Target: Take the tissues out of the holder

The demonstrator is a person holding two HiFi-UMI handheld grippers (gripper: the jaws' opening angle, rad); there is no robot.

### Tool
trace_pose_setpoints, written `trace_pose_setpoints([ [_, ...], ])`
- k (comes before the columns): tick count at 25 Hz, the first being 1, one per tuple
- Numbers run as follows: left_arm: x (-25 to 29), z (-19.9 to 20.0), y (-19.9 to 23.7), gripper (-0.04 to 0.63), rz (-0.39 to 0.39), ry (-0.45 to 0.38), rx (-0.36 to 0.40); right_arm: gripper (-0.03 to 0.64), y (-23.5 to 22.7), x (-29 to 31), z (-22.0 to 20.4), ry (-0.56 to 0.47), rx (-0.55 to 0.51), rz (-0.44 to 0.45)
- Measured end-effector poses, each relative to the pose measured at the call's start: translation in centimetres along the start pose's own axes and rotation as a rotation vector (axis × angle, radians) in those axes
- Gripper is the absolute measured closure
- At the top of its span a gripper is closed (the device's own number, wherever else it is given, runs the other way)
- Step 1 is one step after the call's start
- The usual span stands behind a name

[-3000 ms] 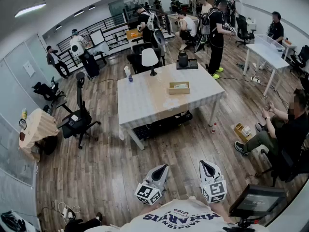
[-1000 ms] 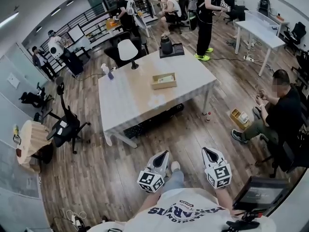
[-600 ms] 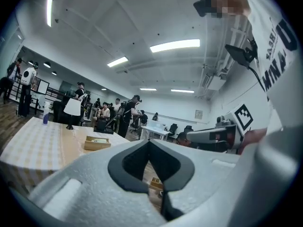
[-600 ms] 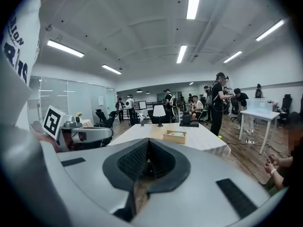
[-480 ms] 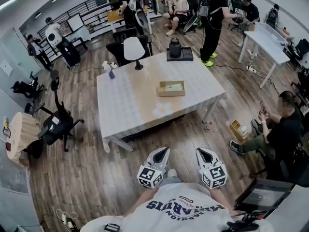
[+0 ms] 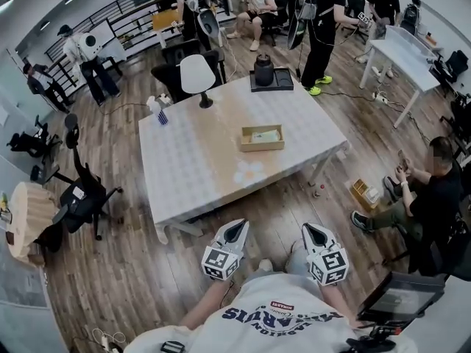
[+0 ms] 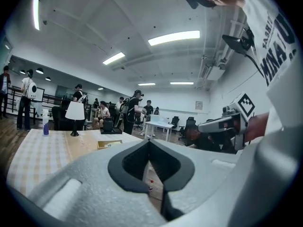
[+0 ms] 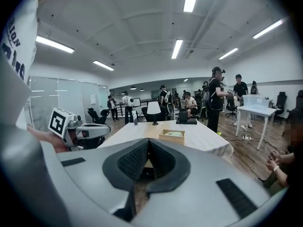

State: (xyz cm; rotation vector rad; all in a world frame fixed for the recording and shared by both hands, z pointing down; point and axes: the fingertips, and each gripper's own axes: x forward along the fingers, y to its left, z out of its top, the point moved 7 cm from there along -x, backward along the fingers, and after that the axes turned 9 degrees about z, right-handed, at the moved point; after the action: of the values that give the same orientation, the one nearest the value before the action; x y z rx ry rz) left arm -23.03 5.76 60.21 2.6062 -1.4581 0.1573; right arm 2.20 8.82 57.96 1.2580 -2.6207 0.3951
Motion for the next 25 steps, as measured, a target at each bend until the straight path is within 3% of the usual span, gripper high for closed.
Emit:
trace_pose_setpoints([
  [7,3.2,0.8,-0.2,0.597,0.001,-0.044,-0.043,0.609,-3.1,4.6,0.4,0.016,0.009,0.029],
  [14,7.3,-0.9,2.2,0.597,0.056,0.045,-0.153,0.609,-7.1,11.7,3.5,-0.009,-0.054,0.122],
  [18,12.9,1.1,4.4,0.597,0.081,0.025,-0.095,0.609,-11.4,15.4,5.4,-0.006,-0.133,0.121],
  [21,17.7,4.0,6.1,0.597,0.093,-0.015,-0.029,0.609,-14.6,18.1,6.6,-0.004,-0.133,0.147],
  [25,22.8,8.4,8.3,0.597,0.158,-0.077,-0.011,0.609,-18.7,21.5,8.4,0.004,-0.129,0.190],
])
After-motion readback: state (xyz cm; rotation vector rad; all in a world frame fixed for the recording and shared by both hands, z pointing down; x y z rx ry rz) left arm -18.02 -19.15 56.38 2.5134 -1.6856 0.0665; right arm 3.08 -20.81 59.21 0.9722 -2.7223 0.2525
